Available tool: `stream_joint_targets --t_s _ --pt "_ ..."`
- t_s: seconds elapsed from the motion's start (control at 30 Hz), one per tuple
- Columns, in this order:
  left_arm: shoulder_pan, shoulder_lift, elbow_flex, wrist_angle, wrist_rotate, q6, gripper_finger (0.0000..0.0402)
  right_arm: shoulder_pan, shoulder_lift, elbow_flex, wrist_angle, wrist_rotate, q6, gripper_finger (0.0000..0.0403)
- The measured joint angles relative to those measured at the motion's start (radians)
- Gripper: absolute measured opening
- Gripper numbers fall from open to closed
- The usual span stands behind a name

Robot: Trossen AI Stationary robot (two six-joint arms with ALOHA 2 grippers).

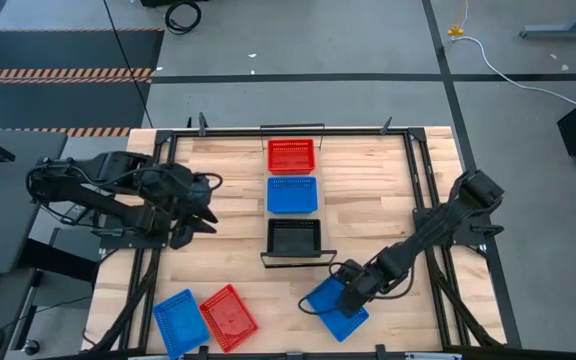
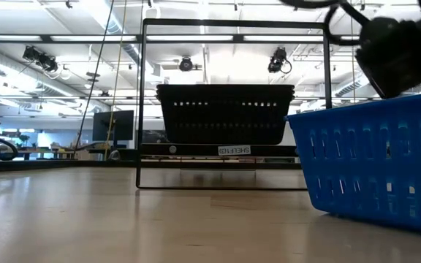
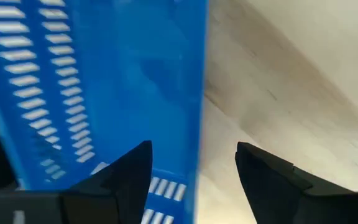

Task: Stack baskets on shelf by color
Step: Stack the right blue bin on the blue bin on the shelf

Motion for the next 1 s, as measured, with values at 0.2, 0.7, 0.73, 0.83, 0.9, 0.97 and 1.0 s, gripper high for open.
stream_joint_targets --t_s 0.2,0.7,0.73,0.83,0.9,0.97,1.0 --pt "0.0 0.0 0.0 -0.001 -0.001 -0.022 0.0132 0.031 -0.023 0.0 -0.116 -0.011 -0.027 0.0171" --pt "0.0 0.0 0.0 0.024 -0.125 -0.03 0.0132 0.098 -0.185 0.0 -0.472 -0.073 -0.137 0.0007" --pt "0.0 0.0 0.0 0.027 -0.134 -0.037 0.0132 0.098 -0.223 0.0 -0.522 -0.073 -0.134 0.0007" --pt "0.0 0.0 0.0 0.057 -0.155 -0.05 0.0132 0.085 -0.346 0.006 -0.703 -0.067 -0.113 0.0008" --pt "0.0 0.008 0.0 0.081 -0.169 -0.054 0.0132 0.066 -0.426 0.022 -0.834 -0.041 -0.112 0.0008" --pt "0.0 0.017 0.0 0.101 -0.181 -0.055 0.0132 0.035 -0.504 0.049 -0.95 0.01 -0.123 0.0006" --pt "0.0 0.024 0.0 0.106 -0.183 -0.055 0.0132 0.015 -0.54 0.064 -0.997 0.045 -0.138 0.0006"
